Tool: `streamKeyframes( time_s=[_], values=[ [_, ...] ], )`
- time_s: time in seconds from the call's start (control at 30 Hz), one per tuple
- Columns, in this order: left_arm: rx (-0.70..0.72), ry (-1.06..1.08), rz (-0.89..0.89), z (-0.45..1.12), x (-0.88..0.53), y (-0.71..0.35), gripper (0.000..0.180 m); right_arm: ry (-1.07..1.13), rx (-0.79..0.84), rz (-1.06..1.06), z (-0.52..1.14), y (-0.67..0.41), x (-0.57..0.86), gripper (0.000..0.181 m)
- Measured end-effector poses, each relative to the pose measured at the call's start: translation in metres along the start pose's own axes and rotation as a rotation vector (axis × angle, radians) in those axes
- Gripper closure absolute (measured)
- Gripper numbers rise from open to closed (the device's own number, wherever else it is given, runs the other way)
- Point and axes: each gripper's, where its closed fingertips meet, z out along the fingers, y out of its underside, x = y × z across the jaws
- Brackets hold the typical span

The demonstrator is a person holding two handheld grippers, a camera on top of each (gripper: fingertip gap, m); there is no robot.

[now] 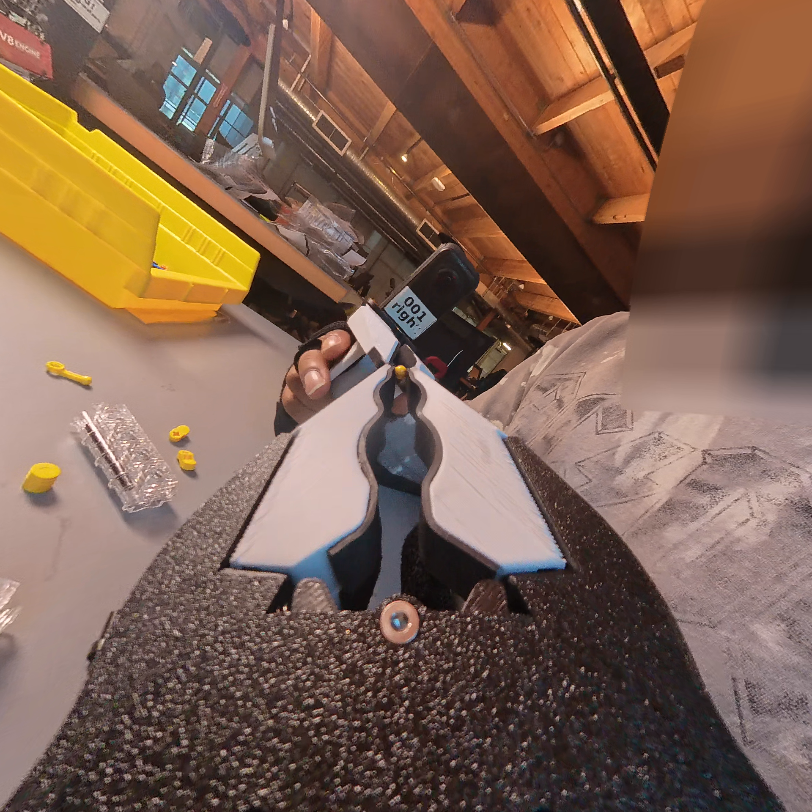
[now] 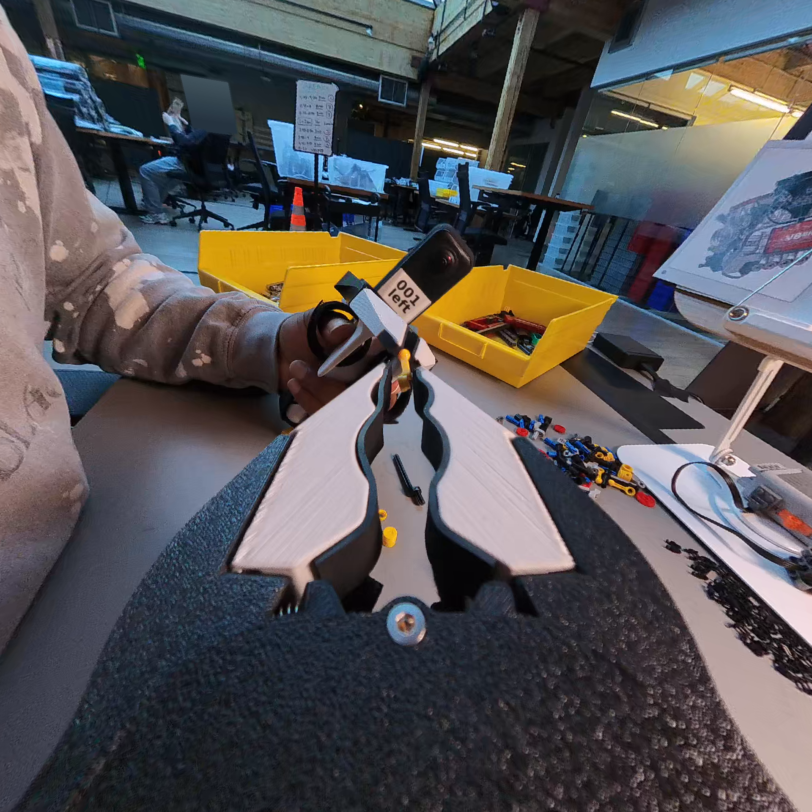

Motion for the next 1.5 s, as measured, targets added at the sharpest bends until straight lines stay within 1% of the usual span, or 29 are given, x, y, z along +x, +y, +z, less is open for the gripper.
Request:
streamKeyframes(
  time_s=[0.23,0.3,0.4,0.47,0.5,0.53,0.67,0.83,1.17,1.5],
  values=[
    [0.029,0.065,-0.088,0.002,0.003,0.001,0.178,0.031,-0.015,-0.085,-0.001,-0.003,-0.002,0.177],
    [0.021,0.044,-0.103,0.001,-0.001,0.001,0.178,0.046,-0.042,-0.098,-0.001,0.0,0.001,0.177],
    [-0.012,-0.025,-0.065,-0.001,-0.008,0.004,0.177,0.063,-0.1,-0.119,0.0,0.008,0.003,0.177],
    [-0.033,-0.062,-0.044,-0.003,-0.012,0.004,0.173,0.072,-0.117,-0.139,0.001,0.01,0.003,0.177],
    [-0.041,-0.059,-0.043,-0.003,-0.011,0.005,0.175,0.07,-0.122,-0.142,0.001,0.01,0.002,0.177],
    [-0.046,-0.052,-0.043,-0.003,-0.009,0.005,0.177,0.068,-0.122,-0.143,0.001,0.01,0.002,0.177],
    [-0.055,-0.054,-0.048,-0.004,-0.009,0.006,0.177,0.078,-0.12,-0.159,0.002,0.009,0.001,0.177],
    [-0.048,0.017,-0.079,-0.004,0.001,0.005,0.178,0.062,-0.083,-0.19,0.004,0.002,-0.007,0.176],
    [-0.027,0.068,-0.134,-0.002,0.004,0.006,0.179,0.066,-0.089,-0.239,0.004,-0.001,-0.01,0.176],
    [-0.037,0.086,-0.156,-0.001,0.004,0.009,0.177,0.04,-0.089,-0.186,0.003,0.0,-0.011,0.178]
  ],
)
